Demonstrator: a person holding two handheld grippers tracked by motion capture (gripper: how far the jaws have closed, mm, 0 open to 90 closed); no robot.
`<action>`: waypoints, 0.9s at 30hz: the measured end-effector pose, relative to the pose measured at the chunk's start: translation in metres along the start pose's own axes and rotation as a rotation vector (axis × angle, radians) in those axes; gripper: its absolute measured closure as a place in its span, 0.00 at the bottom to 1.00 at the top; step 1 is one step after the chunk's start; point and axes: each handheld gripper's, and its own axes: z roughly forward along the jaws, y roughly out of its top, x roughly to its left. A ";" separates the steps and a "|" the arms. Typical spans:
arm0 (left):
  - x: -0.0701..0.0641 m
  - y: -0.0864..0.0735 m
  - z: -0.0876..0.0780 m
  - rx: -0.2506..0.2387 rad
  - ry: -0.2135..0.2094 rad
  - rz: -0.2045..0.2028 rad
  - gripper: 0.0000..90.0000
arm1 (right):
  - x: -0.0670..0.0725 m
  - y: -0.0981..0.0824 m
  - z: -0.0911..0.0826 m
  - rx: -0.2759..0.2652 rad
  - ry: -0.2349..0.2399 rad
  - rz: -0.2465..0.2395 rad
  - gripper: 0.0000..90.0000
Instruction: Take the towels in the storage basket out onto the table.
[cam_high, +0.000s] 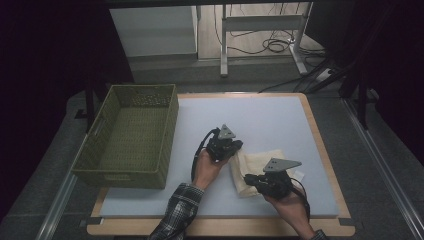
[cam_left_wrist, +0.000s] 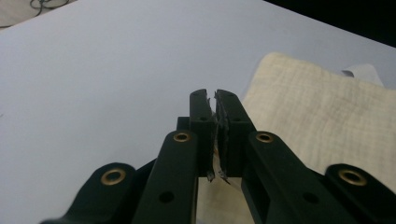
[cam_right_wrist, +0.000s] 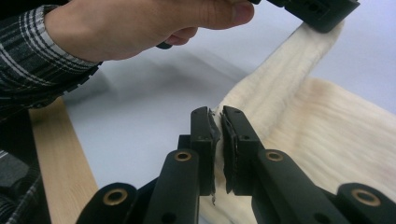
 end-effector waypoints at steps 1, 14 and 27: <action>-0.002 0.002 0.003 0.001 -0.004 0.005 0.95 | -0.002 -0.002 -0.003 -0.001 -0.007 0.005 0.92; -0.025 0.028 0.043 0.000 -0.047 0.060 0.95 | -0.032 -0.030 -0.042 -0.017 -0.101 0.075 0.92; -0.044 0.046 0.076 0.034 -0.069 0.084 0.95 | -0.049 -0.045 -0.065 -0.033 -0.150 0.118 0.92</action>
